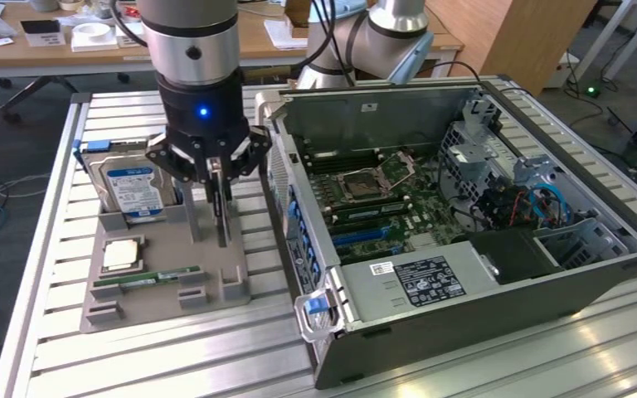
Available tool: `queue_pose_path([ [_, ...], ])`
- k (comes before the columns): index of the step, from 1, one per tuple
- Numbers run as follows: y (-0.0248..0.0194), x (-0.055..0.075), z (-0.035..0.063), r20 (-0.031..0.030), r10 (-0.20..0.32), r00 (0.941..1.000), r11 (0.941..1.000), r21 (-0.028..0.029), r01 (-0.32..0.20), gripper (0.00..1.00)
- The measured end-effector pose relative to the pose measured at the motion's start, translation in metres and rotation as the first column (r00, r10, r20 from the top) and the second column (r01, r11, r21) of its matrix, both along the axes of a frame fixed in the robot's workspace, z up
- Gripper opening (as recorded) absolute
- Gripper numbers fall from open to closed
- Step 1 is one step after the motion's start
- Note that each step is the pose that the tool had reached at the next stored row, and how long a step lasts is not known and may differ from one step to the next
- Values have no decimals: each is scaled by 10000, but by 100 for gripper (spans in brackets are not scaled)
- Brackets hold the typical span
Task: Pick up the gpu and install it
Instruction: 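Pick up the gpu and move the gpu toward the slot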
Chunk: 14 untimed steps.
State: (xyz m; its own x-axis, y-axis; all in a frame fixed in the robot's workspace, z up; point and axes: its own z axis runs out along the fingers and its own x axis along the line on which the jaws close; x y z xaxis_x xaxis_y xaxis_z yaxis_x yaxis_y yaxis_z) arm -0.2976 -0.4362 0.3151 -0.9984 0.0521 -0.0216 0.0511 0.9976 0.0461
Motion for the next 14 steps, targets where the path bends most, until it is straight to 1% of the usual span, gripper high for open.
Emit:
queue_pose_path([
  [14, 0, 0, 83, 1, 0, 10000, 10000, 0, 0, 26],
])
